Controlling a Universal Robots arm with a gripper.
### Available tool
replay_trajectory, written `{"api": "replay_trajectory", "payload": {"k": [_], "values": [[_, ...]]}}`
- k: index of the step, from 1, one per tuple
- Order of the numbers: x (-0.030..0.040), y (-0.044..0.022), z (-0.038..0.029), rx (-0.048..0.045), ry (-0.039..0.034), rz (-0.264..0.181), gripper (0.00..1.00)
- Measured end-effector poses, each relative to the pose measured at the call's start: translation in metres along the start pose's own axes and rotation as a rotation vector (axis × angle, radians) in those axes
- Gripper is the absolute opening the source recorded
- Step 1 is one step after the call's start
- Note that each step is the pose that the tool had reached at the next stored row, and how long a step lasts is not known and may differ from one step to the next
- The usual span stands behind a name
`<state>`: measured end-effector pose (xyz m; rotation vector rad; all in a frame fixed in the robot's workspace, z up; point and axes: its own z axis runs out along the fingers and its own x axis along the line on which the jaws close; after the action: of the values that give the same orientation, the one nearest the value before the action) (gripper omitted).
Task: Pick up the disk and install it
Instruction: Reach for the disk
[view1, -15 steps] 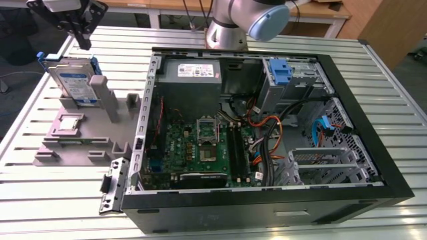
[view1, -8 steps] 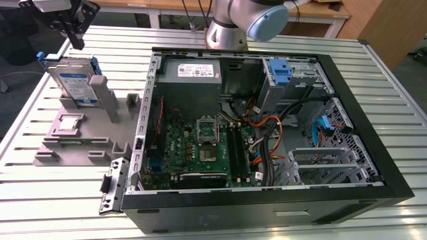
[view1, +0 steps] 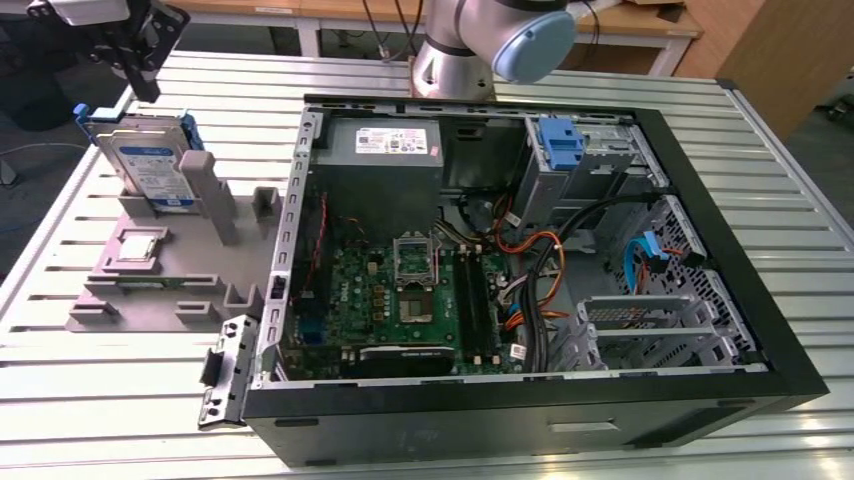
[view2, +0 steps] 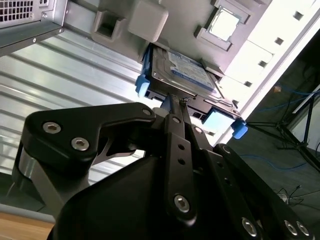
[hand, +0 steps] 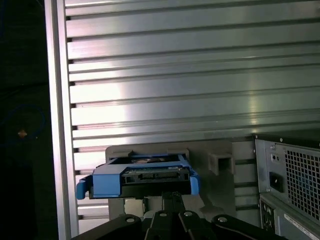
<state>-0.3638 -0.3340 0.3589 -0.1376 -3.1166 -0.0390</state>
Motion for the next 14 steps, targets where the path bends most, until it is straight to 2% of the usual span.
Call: {"api": "replay_trajectory", "payload": {"k": [8, 14], "values": [[0.0102, 0.001, 0.0048, 0.0145, -0.0081, -0.003, 0.11], [0.0158, 0.0039, 0.0072, 0.029, -0.0121, -0.007, 0.11]]}}
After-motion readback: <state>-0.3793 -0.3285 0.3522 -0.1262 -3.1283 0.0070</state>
